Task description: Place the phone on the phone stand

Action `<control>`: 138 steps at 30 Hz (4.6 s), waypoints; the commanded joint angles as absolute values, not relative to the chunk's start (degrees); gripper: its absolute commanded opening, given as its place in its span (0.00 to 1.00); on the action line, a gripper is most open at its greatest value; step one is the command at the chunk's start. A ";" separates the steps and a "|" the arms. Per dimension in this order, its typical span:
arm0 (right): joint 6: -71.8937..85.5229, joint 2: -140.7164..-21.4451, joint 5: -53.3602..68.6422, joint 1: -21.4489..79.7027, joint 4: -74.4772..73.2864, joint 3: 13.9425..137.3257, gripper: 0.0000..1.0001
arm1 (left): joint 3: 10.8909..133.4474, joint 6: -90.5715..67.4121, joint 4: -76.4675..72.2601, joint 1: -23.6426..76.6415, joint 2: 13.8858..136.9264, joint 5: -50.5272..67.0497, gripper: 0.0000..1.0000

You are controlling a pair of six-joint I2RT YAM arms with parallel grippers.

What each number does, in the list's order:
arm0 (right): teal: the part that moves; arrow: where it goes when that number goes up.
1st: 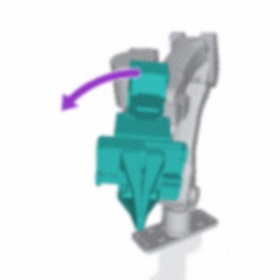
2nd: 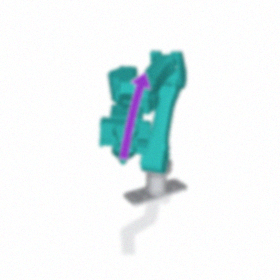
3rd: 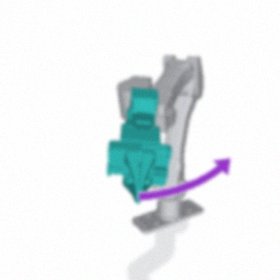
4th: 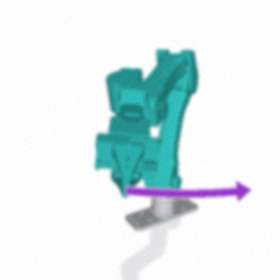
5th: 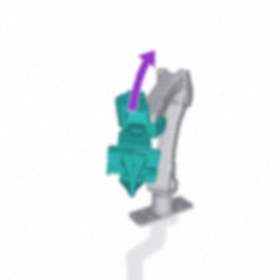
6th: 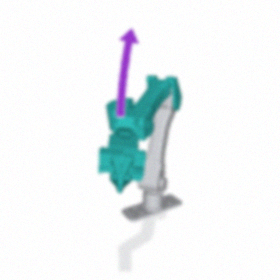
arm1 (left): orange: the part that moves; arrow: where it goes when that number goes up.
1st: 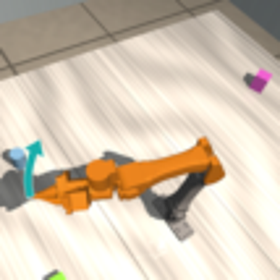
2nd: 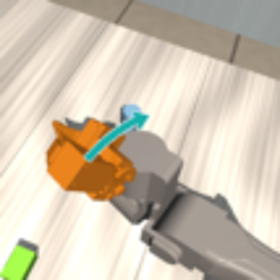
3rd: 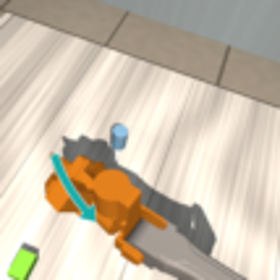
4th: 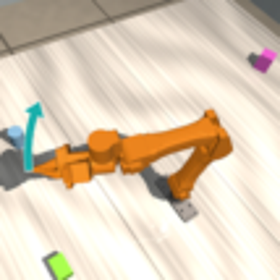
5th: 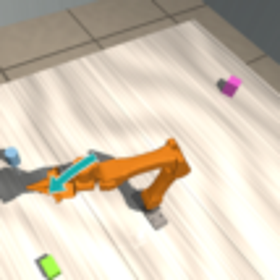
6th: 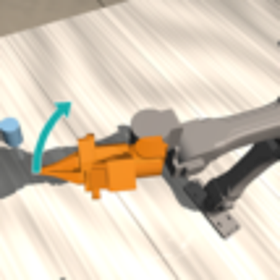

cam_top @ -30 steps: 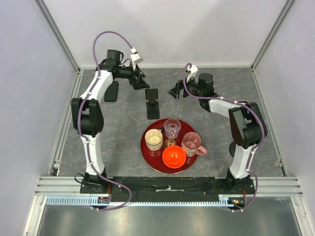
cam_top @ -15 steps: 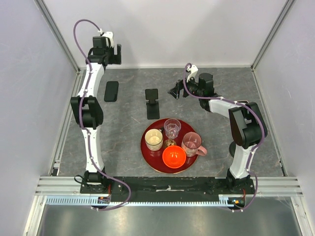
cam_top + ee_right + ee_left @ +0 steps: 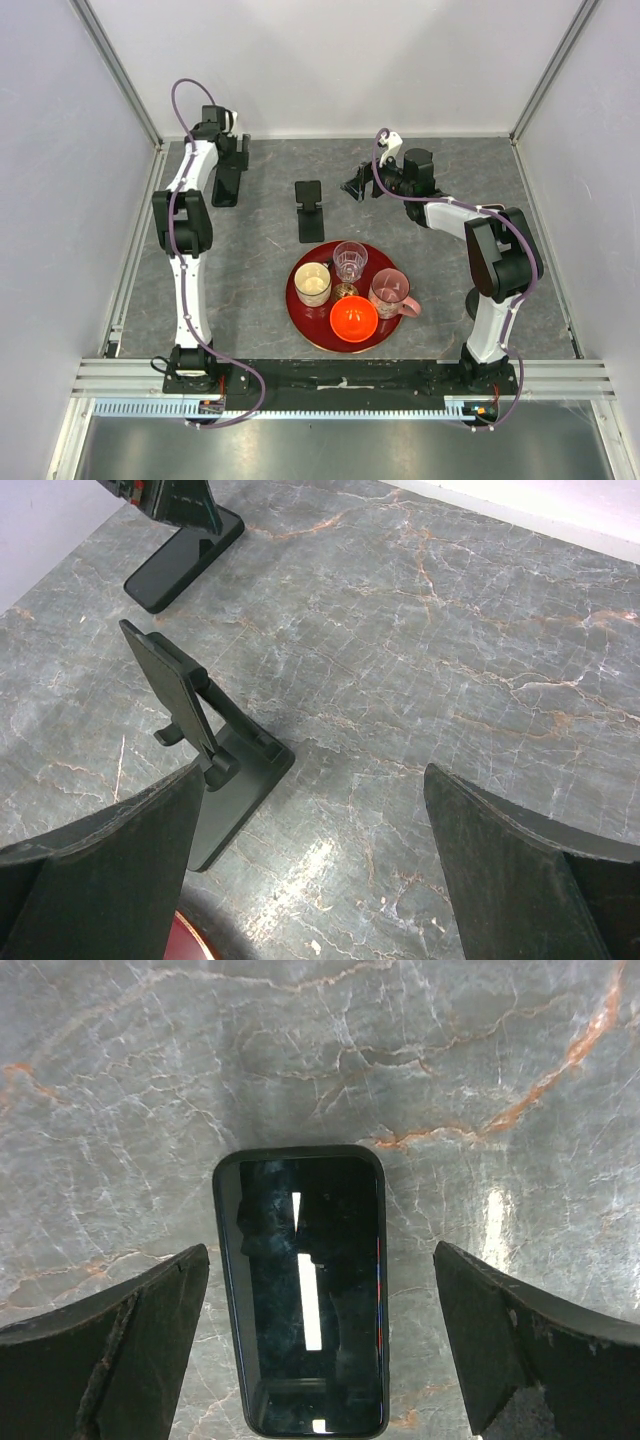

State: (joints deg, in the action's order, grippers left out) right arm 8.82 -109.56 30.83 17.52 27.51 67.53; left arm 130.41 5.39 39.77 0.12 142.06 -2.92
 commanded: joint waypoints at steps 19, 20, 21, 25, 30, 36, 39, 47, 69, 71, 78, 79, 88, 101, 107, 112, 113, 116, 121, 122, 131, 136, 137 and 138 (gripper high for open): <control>8.97 -107.05 33.22 17.75 31.99 67.15 0.98 | 117.95 8.88 36.91 -3.78 137.46 1.83 1.00; 8.96 -106.88 33.22 17.75 31.99 67.15 0.98 | 117.95 8.53 37.35 -3.78 137.72 3.67 1.00; 8.96 -106.88 33.14 17.75 31.91 67.06 0.98 | 118.56 8.26 37.96 -3.78 138.07 4.30 0.99; 8.88 -106.61 33.13 17.67 31.90 66.97 0.98 | 120.06 7.30 41.39 -3.78 140.71 5.01 0.94; 8.79 -106.26 32.96 17.67 31.82 66.88 0.98 | 120.50 7.91 43.85 -3.25 142.03 5.27 0.85; 8.70 -106.00 32.87 17.67 31.82 66.80 0.98 | 120.15 7.38 45.17 -3.25 142.38 6.24 0.57; 8.44 -106.00 32.43 17.67 31.47 66.88 0.98 | 120.50 6.51 45.62 -2.99 141.95 6.42 0.37; 10.11 -106.08 31.99 17.67 31.38 68.03 0.98 | 120.15 0.62 44.13 -2.55 135.98 4.93 0.02; 21.34 -109.69 16.17 18.90 6.26 87.25 0.98 | 91.08 -16.43 24.38 -2.20 103.92 14.49 0.02; 25.04 -109.51 16.08 18.98 2.82 89.02 0.98 | 85.90 -18.01 21.11 -2.02 100.47 17.92 0.02; 28.56 -109.25 15.20 20.38 -10.63 98.60 0.98 | 76.39 -17.93 12.93 2.97 87.82 23.20 0.02; 28.56 -109.07 16.25 20.74 -11.24 98.61 0.98 | 74.29 -16.36 11.01 4.03 86.50 23.20 0.02; 31.20 -103.11 24.35 23.99 -8.79 95.28 0.98 | 67.24 -7.39 6.85 14.85 78.31 20.57 0.02; 40.43 -96.94 27.68 25.31 2.28 85.87 0.79 | 66.88 -6.24 6.06 19.15 79.01 22.94 0.02; 41.57 -96.77 27.69 26.45 5.62 82.01 0.77 | 66.80 -3.52 6.68 22.14 79.28 21.27 0.02; 42.71 -98.79 29.00 27.77 6.76 81.65 0.75 | 67.32 -2.11 8.00 23.90 79.89 19.16 0.02; 42.89 -99.05 29.18 28.38 7.20 81.74 0.76 | 67.32 -1.67 7.91 24.08 79.89 18.99 0.02; 43.15 -100.37 28.92 29.79 7.03 82.52 0.71 | 67.59 -1.15 8.43 24.34 79.80 18.11 0.02; 43.15 -102.83 29.27 31.20 6.06 84.29 0.60 | 67.68 -0.62 8.88 24.52 79.02 17.49 0.02; 43.15 -102.92 29.27 31.20 6.15 84.29 0.58 | 67.68 -0.44 8.88 24.61 78.93 17.32 0.02; 42.98 -102.39 26.90 31.20 7.99 82.62 0.19 | 67.76 -0.88 8.79 24.70 78.49 17.75 0.02; 45.08 -100.11 25.14 30.68 13.69 78.67 0.00 | 68.03 -2.81 8.61 24.70 78.14 18.28 0.41; 45.78 -99.32 25.14 29.80 17.71 75.88 0.00 | 67.68 -3.42 8.27 24.70 77.44 18.63 0.61; 47.18 -97.58 25.31 29.10 19.58 74.37 0.00 | 67.24 -3.69 7.57 24.70 76.74 18.81 0.73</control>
